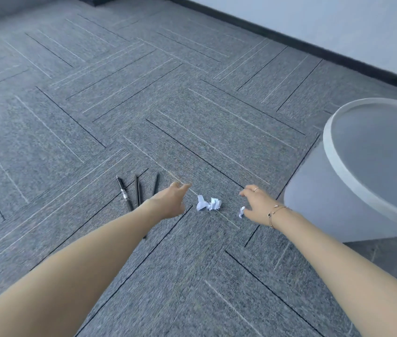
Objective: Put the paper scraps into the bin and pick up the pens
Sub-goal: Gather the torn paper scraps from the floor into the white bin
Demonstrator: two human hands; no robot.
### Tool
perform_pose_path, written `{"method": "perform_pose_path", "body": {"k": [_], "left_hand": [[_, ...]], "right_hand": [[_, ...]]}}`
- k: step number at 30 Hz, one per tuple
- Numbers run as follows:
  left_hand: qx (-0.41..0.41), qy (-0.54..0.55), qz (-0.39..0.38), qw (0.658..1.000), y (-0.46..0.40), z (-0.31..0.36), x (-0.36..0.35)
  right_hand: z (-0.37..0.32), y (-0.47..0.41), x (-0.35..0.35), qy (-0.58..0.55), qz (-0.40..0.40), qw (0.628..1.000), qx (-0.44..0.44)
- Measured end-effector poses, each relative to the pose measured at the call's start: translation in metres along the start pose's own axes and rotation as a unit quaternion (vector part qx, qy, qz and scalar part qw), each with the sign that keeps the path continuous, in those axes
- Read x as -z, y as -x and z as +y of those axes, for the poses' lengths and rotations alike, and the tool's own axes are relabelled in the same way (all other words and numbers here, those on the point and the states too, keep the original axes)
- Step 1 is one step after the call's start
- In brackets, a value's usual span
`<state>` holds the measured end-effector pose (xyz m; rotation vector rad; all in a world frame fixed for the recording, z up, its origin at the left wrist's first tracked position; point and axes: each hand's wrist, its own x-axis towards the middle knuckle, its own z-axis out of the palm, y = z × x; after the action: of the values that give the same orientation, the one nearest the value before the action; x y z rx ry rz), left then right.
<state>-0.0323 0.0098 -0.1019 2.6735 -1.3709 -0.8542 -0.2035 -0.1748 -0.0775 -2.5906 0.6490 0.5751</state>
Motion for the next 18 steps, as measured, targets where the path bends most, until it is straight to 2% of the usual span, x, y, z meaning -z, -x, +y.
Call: {"method": "perform_pose_path", "body": {"k": [4, 8, 15, 18], "left_hand": [[0.032, -0.029, 0.066, 0.997, -0.007, 0.004, -0.012], [0.057, -0.01, 0.061, 0.996, -0.016, 0.001, -0.022], [0.061, 0.118, 0.079, 0.988, -0.021, -0.009, -0.028], [0.028, 0.136, 0.083, 0.987, -0.025, -0.007, -0.027]], "right_hand": [[0.006, -0.01, -0.025, -0.008, -0.011, 0.999, -0.034], [0.008, -0.016, -0.036, -0.012, 0.011, 0.999, -0.051], [0.009, -0.019, -0.05, -0.085, 0.082, 0.991, -0.063], [0.006, -0.02, -0.057, -0.126, 0.123, 0.982, -0.068]]}}
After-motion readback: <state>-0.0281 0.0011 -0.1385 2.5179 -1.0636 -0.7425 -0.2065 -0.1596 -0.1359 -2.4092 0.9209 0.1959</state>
